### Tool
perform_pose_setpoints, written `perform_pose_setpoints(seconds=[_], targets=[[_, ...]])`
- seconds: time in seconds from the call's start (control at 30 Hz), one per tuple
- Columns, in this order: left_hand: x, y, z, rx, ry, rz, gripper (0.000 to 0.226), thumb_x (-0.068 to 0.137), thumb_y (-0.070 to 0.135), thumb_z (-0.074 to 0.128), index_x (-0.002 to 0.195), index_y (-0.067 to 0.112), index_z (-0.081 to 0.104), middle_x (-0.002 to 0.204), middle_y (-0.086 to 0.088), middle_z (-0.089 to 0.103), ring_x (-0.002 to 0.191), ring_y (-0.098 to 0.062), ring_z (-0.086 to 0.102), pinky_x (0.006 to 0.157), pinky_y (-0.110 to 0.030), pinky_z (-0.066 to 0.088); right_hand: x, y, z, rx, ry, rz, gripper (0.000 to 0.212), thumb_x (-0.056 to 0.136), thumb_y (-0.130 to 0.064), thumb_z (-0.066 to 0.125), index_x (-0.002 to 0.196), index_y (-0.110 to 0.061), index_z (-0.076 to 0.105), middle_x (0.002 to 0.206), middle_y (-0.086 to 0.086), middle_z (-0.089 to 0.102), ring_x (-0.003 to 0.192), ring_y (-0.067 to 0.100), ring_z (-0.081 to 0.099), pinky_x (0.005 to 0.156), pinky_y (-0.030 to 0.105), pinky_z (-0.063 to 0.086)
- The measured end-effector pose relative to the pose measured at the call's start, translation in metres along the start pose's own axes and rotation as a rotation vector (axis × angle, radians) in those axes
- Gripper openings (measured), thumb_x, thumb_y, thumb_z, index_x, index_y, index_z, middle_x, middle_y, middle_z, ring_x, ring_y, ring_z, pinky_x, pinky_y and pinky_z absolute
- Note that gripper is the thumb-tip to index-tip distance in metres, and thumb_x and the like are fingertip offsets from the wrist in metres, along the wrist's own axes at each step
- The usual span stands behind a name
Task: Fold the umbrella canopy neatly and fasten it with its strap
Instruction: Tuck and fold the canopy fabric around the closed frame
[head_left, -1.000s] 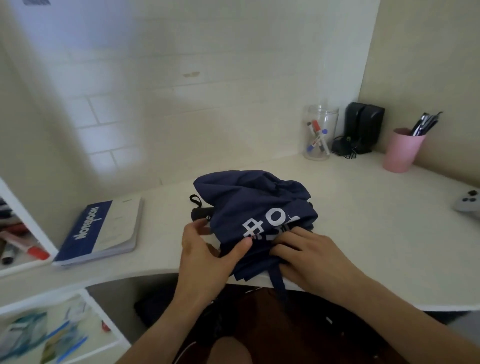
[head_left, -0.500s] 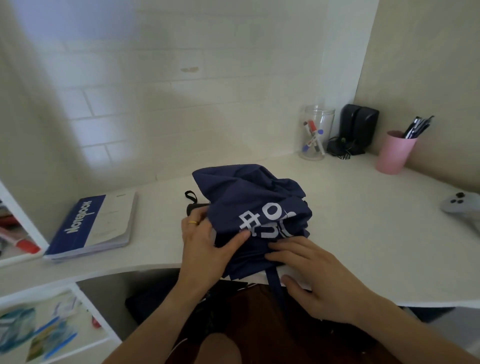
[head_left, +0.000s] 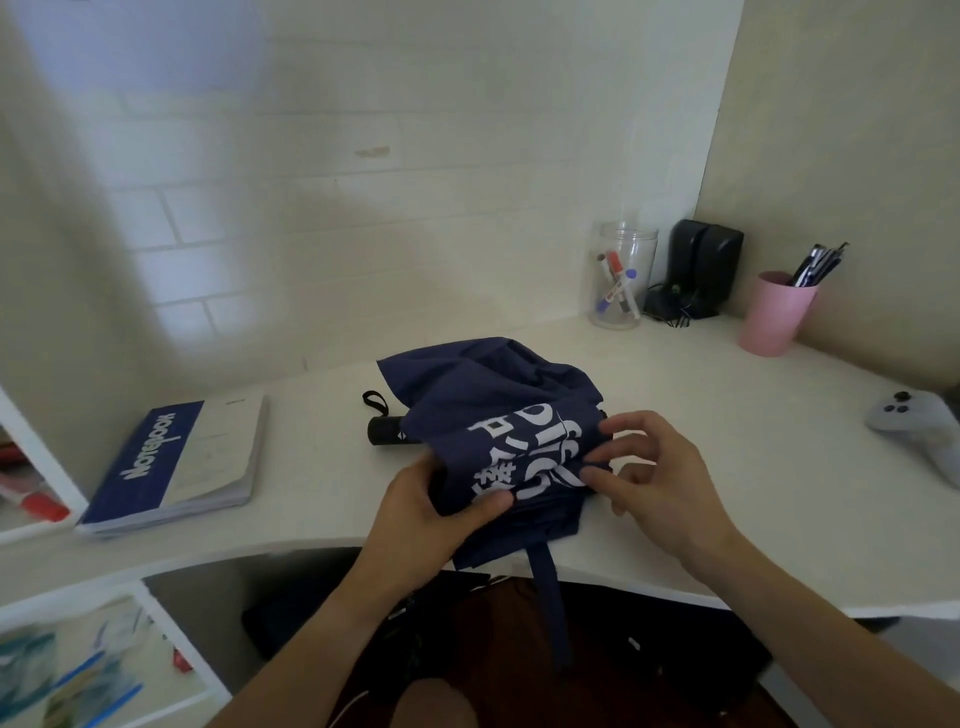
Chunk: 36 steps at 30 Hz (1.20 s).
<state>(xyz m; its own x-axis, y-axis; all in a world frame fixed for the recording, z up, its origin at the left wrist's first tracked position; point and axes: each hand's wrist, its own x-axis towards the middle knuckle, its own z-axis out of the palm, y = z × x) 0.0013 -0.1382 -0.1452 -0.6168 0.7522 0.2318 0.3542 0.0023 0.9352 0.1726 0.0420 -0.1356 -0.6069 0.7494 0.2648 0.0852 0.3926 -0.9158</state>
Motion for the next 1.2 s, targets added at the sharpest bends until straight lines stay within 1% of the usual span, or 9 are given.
perform_pose_setpoints(seconds=[0.1, 0.23, 0.4, 0.5, 0.67, 0.9, 1.03, 1.1, 1.2], targets=[[0.0, -0.002, 0.001, -0.074, -0.005, -0.031, 0.024, 0.082, 0.021, 0.082, 0.105, 0.02, 0.076, 0.103, 0.007, 0.081, 0.094, -0.005, 0.075, 0.078, -0.015, 0.056, -0.001, 0.002, -0.009, -0.051, -0.125, -0.069, 0.038, 0.075, -0.005, 0.086, 0.1, -0.026, 0.067, 0.084, 0.002, 0.076, 0.066, 0.024, 0.068, 0.067, 0.032, 0.056], [-0.002, -0.006, -0.008, -0.183, -0.019, -0.071, 0.045, 0.076, 0.016, 0.084, 0.118, 0.021, 0.069, 0.111, 0.01, 0.078, 0.104, -0.004, 0.073, 0.088, -0.019, 0.058, -0.002, 0.004, -0.012, -0.138, -0.219, -0.106, 0.034, 0.076, -0.017, 0.087, 0.101, -0.029, 0.067, 0.076, 0.002, 0.075, 0.073, 0.021, 0.068, 0.071, 0.041, 0.054], [-0.003, -0.009, -0.011, -0.224, -0.057, -0.085, 0.042, 0.081, 0.001, 0.079, 0.119, 0.017, 0.069, 0.111, 0.006, 0.079, 0.104, -0.011, 0.073, 0.084, -0.019, 0.058, -0.001, 0.004, -0.008, -0.245, -0.036, -0.111, 0.055, 0.069, -0.026, 0.091, 0.111, -0.037, 0.056, 0.089, -0.007, 0.067, 0.067, 0.01, 0.063, 0.062, 0.02, 0.045], [0.001, -0.008, -0.008, -0.102, 0.012, 0.018, 0.031, 0.081, 0.011, 0.082, 0.105, 0.027, 0.072, 0.101, 0.018, 0.079, 0.096, -0.003, 0.074, 0.078, -0.014, 0.056, 0.003, 0.005, -0.004, -0.268, -0.019, -0.117, 0.055, 0.069, -0.026, 0.09, 0.112, -0.038, 0.058, 0.104, -0.013, 0.062, 0.065, 0.008, 0.064, 0.063, 0.017, 0.049], [0.003, -0.011, -0.007, 0.131, 0.137, 0.094, 0.043, 0.072, 0.018, 0.09, 0.092, 0.042, 0.061, 0.081, 0.042, 0.069, 0.082, 0.021, 0.065, 0.07, -0.002, 0.05, 0.008, 0.013, 0.0, -0.265, -0.024, -0.107, 0.035, 0.076, -0.019, 0.087, 0.099, -0.029, 0.063, 0.079, -0.003, 0.073, 0.063, 0.011, 0.065, 0.065, 0.024, 0.054], [0.006, -0.018, -0.02, 0.249, 0.108, 0.057, 0.032, 0.078, 0.032, 0.085, 0.098, 0.042, 0.062, 0.095, 0.026, 0.068, 0.083, 0.008, 0.068, 0.074, -0.012, 0.054, 0.017, 0.016, -0.004, -0.178, -0.151, -0.12, 0.024, 0.084, -0.014, 0.079, 0.096, -0.031, 0.066, 0.09, -0.002, 0.075, 0.061, 0.016, 0.06, 0.067, 0.038, 0.053], [0.007, -0.018, -0.033, 0.23, 0.055, 0.042, 0.031, 0.082, 0.035, 0.082, 0.11, 0.029, 0.07, 0.096, 0.019, 0.078, 0.09, 0.004, 0.072, 0.077, -0.016, 0.059, 0.02, 0.015, -0.006, -0.109, -0.171, -0.146, 0.021, 0.086, -0.004, 0.074, 0.095, -0.019, 0.063, 0.084, 0.003, 0.072, 0.059, 0.014, 0.054, 0.062, 0.031, 0.048], [0.005, -0.017, -0.037, 0.23, 0.021, 0.019, 0.023, 0.082, 0.029, 0.083, 0.1, 0.033, 0.068, 0.087, 0.024, 0.077, 0.082, 0.005, 0.071, 0.07, -0.015, 0.058, 0.018, 0.018, -0.005, -0.121, -0.197, -0.152, 0.022, 0.086, -0.001, 0.073, 0.09, -0.02, 0.062, 0.081, 0.0, 0.07, 0.06, 0.013, 0.052, 0.06, 0.026, 0.046], [0.002, -0.021, -0.035, 0.415, 0.095, 0.075, 0.019, 0.083, 0.024, 0.083, 0.078, 0.025, 0.064, 0.07, 0.006, 0.072, 0.069, -0.003, 0.066, 0.063, -0.026, 0.051, 0.014, 0.022, -0.001, -0.311, -0.162, -0.188, 0.038, 0.079, 0.003, 0.074, 0.077, -0.032, 0.059, 0.081, -0.011, 0.063, 0.057, 0.007, 0.048, 0.057, 0.015, 0.04]])
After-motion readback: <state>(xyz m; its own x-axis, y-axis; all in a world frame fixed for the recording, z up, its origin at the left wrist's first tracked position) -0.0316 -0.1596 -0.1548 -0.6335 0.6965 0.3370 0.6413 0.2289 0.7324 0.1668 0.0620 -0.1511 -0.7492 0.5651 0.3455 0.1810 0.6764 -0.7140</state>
